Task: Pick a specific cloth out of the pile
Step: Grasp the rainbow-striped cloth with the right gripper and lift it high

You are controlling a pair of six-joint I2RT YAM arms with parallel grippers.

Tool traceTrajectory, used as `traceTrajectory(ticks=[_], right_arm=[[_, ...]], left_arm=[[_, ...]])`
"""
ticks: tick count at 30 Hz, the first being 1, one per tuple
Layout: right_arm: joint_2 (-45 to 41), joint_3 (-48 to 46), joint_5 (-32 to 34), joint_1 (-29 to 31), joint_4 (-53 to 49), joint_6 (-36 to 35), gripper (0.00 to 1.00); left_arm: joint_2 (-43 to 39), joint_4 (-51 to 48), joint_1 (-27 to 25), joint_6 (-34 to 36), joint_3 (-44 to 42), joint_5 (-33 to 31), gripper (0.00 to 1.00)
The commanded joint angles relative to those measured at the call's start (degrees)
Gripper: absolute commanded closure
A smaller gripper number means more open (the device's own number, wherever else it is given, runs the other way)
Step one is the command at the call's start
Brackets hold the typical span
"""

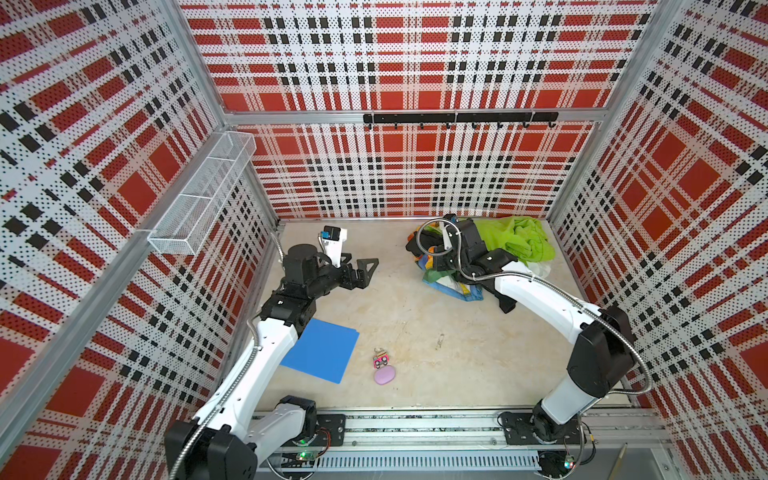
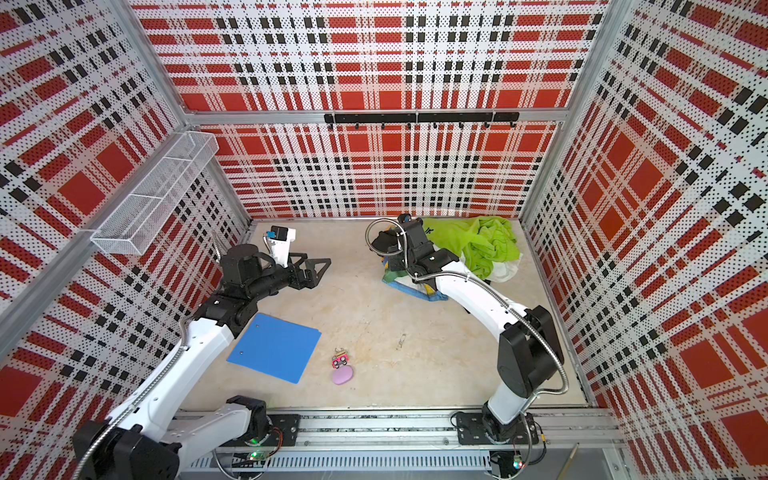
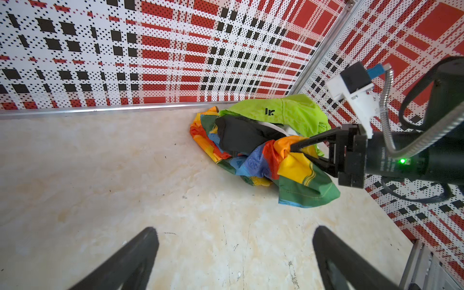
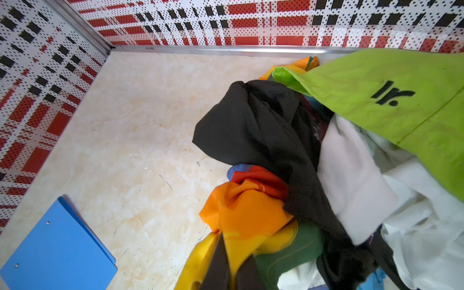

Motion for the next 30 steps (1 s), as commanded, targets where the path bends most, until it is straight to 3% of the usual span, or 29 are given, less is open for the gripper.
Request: traceTrajectory(ticks=[1, 30], right_arm=[[-4.2, 3.4, -1.11, 0.61, 3.72, -0.92, 1.0], [-11.61, 12.18, -1.19, 0.62, 1.59, -1.53, 1.0]], left_arm=[[-0.34, 0.22, -0.31, 0.35, 0.2, 0.28, 0.01], [-0.25, -0.55, -0.32, 2.01, 0.7, 6.14, 0.01]])
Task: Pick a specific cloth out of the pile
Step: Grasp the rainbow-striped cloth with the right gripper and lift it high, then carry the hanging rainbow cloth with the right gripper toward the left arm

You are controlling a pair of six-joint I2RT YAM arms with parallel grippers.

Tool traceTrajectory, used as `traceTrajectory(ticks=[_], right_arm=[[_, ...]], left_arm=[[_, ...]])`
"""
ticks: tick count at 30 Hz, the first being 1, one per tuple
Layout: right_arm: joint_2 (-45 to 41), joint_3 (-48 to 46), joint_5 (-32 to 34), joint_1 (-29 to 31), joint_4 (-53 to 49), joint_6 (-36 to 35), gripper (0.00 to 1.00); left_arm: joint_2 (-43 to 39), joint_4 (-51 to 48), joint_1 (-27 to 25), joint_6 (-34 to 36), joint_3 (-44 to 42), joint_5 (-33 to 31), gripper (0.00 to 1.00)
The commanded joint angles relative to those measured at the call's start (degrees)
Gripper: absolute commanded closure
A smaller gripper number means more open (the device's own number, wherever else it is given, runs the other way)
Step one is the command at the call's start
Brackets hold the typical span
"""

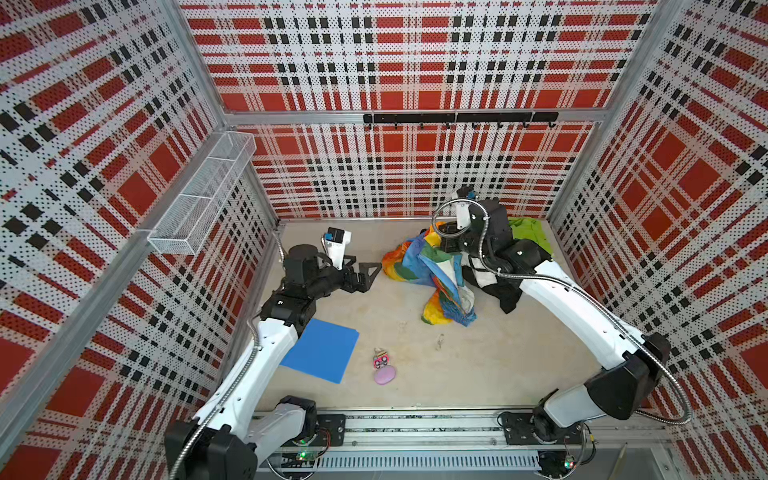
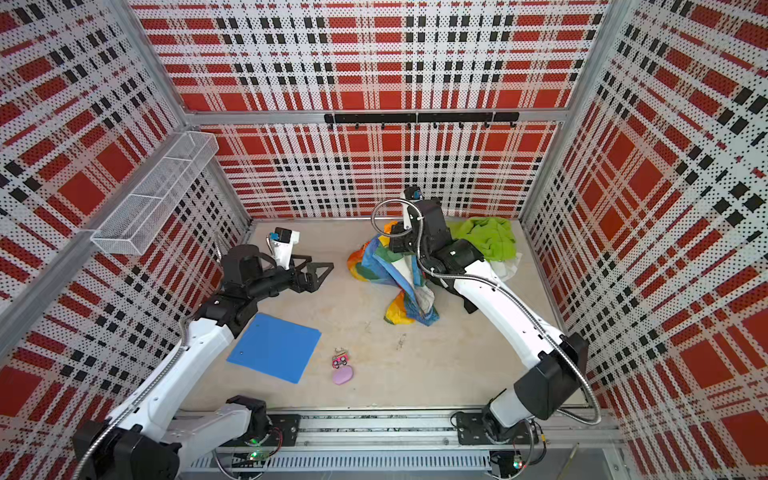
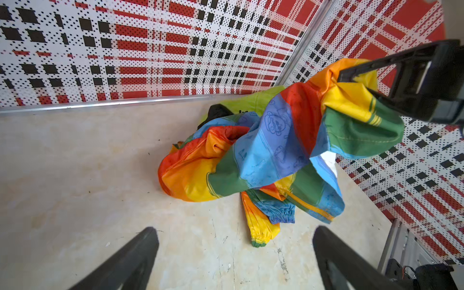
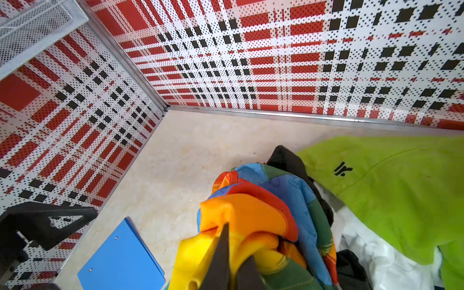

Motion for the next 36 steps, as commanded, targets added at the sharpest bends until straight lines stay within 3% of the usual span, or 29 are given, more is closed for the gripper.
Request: traceTrajectory(ticks=[1, 9, 25, 36], right_arm=[[-3.97, 3.8, -0.39, 0.3, 4.39, -0.94, 1.0], [-6.3, 8.09, -0.71, 0.3, 3.99, -1.47, 1.0], [-16.85, 11.83, 6.01, 0.27, 7.87, -4.67, 1.0], [-16.88, 15.81, -5.2, 0.27, 16.06, -4.53, 1.0]], left_arm=[[-0.26, 0.51, -0.32, 0.8, 0.69, 1.46, 0.01], [-0.5, 0.67, -0.32, 0.71, 0.78, 1.55, 0.01], [-0.33, 8.52, 5.3, -5.04, -1.5, 11.31, 0.01], [-0.7, 8.71, 5.35, -5.26, -1.67, 11.27, 0.01]])
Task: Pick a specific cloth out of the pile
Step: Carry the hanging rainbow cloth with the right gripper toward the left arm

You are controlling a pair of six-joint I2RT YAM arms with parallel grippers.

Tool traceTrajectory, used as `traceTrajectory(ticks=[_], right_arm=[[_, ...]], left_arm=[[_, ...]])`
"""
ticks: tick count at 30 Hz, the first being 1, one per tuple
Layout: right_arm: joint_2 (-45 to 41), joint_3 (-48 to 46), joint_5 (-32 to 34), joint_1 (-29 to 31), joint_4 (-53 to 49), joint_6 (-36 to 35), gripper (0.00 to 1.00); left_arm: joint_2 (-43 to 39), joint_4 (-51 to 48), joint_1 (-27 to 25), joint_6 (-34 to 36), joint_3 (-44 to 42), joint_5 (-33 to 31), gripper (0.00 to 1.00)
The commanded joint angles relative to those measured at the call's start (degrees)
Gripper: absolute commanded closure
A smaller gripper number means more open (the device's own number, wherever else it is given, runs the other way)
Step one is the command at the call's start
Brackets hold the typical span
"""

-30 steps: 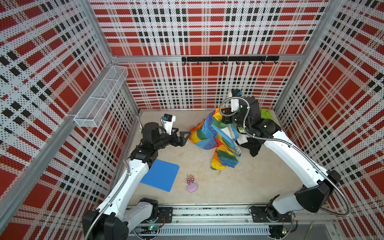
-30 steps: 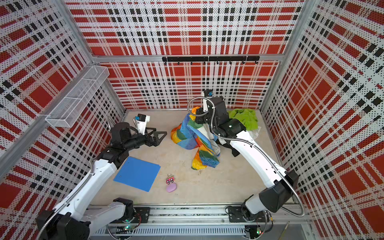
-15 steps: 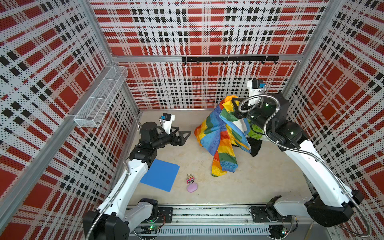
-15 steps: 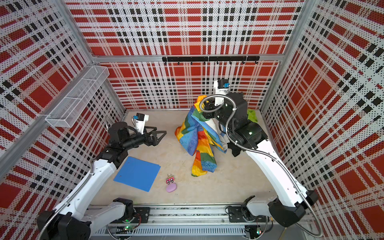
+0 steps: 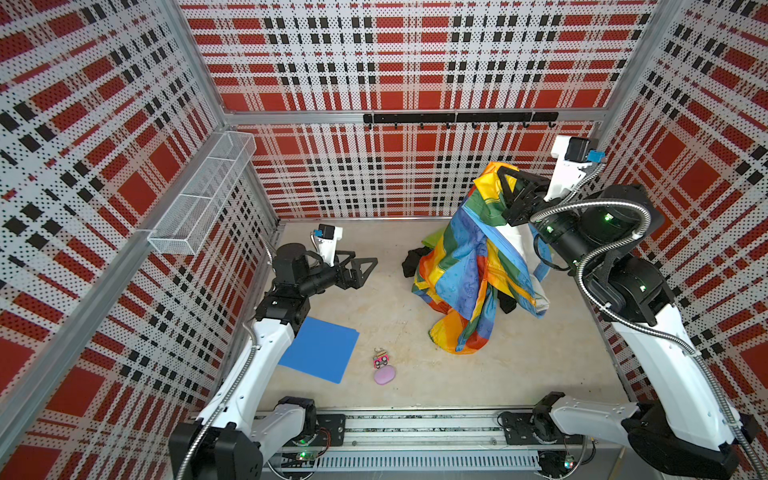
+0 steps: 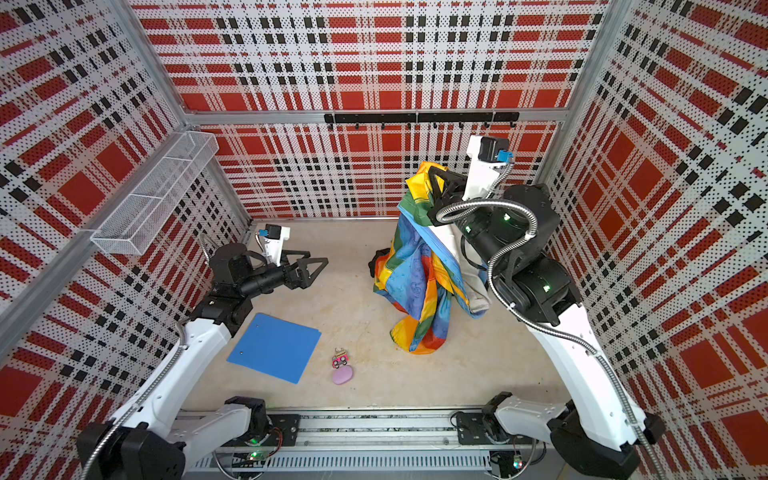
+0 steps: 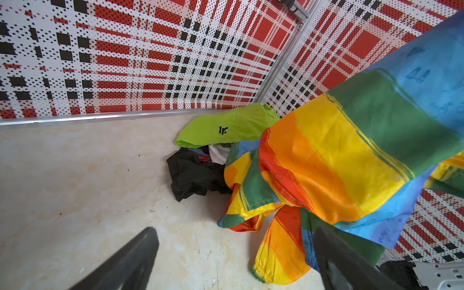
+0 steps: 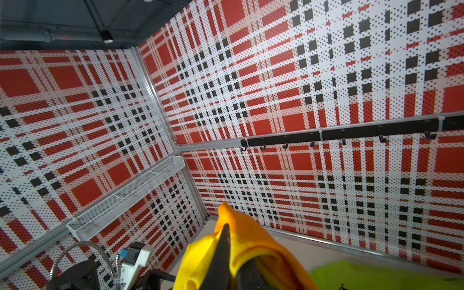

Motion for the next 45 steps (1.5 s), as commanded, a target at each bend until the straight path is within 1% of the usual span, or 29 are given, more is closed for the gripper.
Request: traceTrajectory(ticks=[1, 3, 6, 9, 12, 15, 19, 22, 25, 28, 30, 36, 42, 45], right_arm=[[0.15, 3.0, -6.51, 0.19, 12.19, -0.41, 1.0], [1.77, 4.06, -10.3, 0.26, 14.74, 0.61, 1.0], [4.55, 6.9, -13.71, 0.19, 16.61, 2.62, 1.0], [7.0, 9.48, -15.79, 0.34, 17.92, 4.59, 1.0], [8.74, 10.32, -16.95, 0.8, 19.07, 6.0, 1.0], [10.64, 11.83, -16.15, 3.65, 18.98, 4.95, 1.0], [14.37, 16.96, -13.43, 9.34, 15.83, 0.7, 1.0], [15.92, 19.72, -9.94, 13.18, 13.36, -2.95, 1.0], [14.73, 18.59, -6.74, 14.15, 13.13, -4.31, 1.0], [11.82, 15.32, -2.87, 14.16, 13.87, -5.32, 1.0], [9.51, 13.37, -1.7, 14.18, 14.67, -5.97, 1.0], [5.16, 12.53, -2.79, 14.15, 10.78, -7.65, 1.0], [1.66, 7.14, -4.86, 14.15, 7.46, -7.31, 1.0], [1.08, 6.01, -5.44, 14.13, 6.65, -7.14, 1.0]], left_arm=[[-0.67, 1.9, -0.04, -0.33, -0.39, 1.01, 0.01], [-0.59, 1.89, -0.11, -0.4, -0.39, 1.3, 0.01], [-0.43, 1.89, -0.11, -0.5, -0.3, 1.47, 0.01], [-0.41, 1.71, 0.06, -0.51, -0.18, 1.25, 0.01], [-0.67, 1.03, 0.56, -0.6, -0.03, -0.25, 0.01], [-1.26, 1.46, 1.65, -1.06, -0.37, -1.37, 0.01], [-2.2, 2.85, 3.57, -2.17, -1.14, -1.41, 0.01], [-2.67, 3.1, 4.21, -2.18, -1.36, -1.47, 0.01], [-2.72, 3.1, 4.11, -1.85, -1.32, -1.35, 0.01], [-2.69, 3.19, 3.91, -1.78, -1.36, -1.14, 0.01], [-2.78, 3.19, 3.84, -1.83, -1.28, -1.3, 0.01], [-2.87, 3.19, 3.91, -1.8, -1.54, -1.83, 0.01], [-2.61, 3.19, 3.42, -1.82, -1.51, -2.05, 0.01], [-2.3, 3.1, 2.99, -1.67, -1.52, -2.1, 0.01]])
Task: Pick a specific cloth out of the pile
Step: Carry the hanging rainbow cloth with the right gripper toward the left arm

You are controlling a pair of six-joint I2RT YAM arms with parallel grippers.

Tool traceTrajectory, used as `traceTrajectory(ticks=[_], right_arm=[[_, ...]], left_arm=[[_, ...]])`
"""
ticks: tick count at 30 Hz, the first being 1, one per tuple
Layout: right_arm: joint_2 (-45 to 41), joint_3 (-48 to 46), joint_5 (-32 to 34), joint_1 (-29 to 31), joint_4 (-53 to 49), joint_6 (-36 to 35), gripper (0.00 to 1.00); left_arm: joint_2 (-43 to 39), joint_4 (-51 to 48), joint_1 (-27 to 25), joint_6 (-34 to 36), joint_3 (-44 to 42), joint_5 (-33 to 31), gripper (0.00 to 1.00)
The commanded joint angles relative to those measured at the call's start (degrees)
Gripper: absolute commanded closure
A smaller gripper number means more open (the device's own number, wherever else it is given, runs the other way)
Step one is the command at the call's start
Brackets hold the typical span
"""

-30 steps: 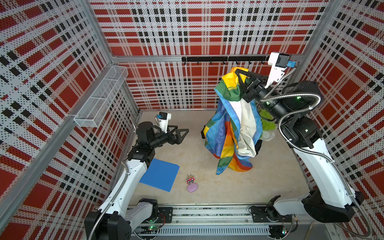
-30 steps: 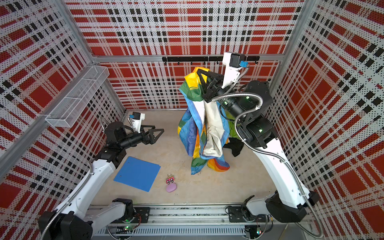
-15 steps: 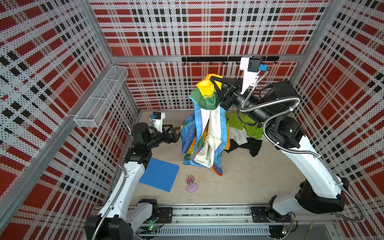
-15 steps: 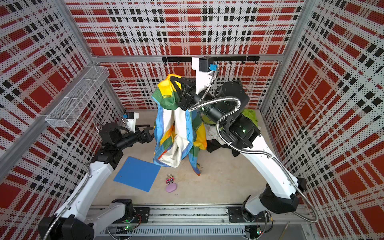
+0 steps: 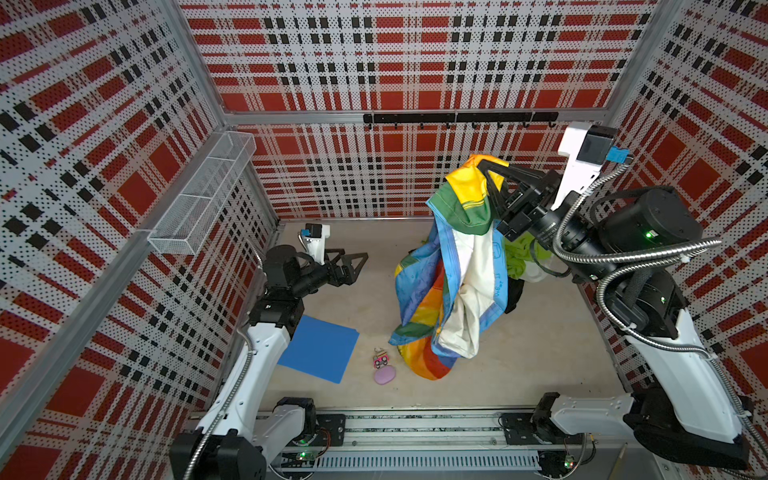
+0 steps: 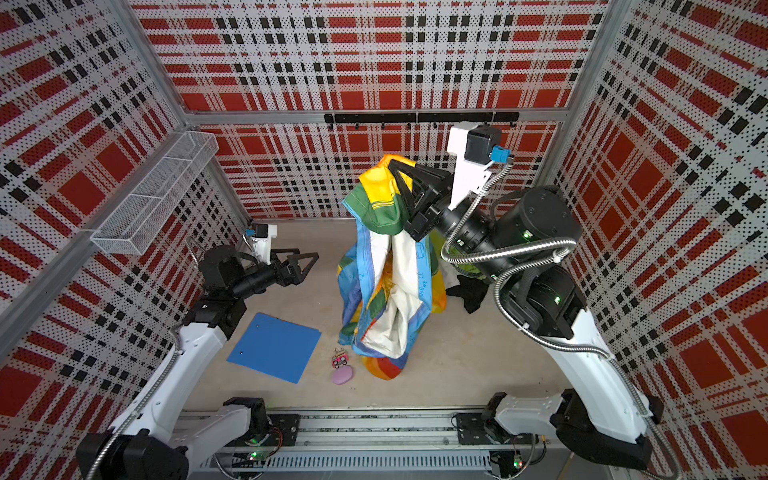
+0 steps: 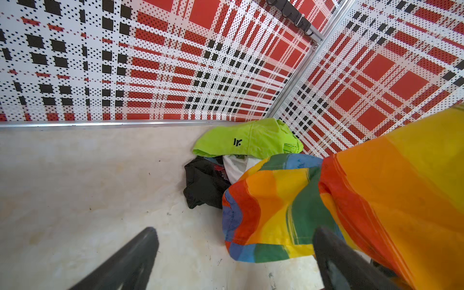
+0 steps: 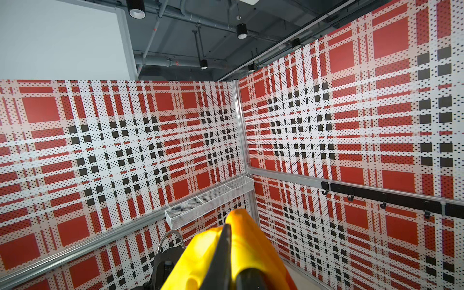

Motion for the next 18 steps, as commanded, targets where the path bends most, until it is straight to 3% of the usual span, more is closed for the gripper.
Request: traceTrajectory(ticks=[1, 14, 18], right_arm=[[-0.24, -0.73, -1.55, -0.08, 2.19, -0.86, 1.0], [1.95, 0.49, -10.58, -0.15, 1.5, -0.75, 1.0], [0.34, -3.94, -8.12, -0.11, 2.26, -1.58, 1.0]], left_arm=[[-0.4, 1.58, -0.61, -0.06, -0.53, -0.32, 0.01], [1.38, 0.65, -2.17, 0.41, 0.27, 0.58, 0.01], [1.67, 0.05, -2.5, 0.56, 0.57, 0.35, 0.01]])
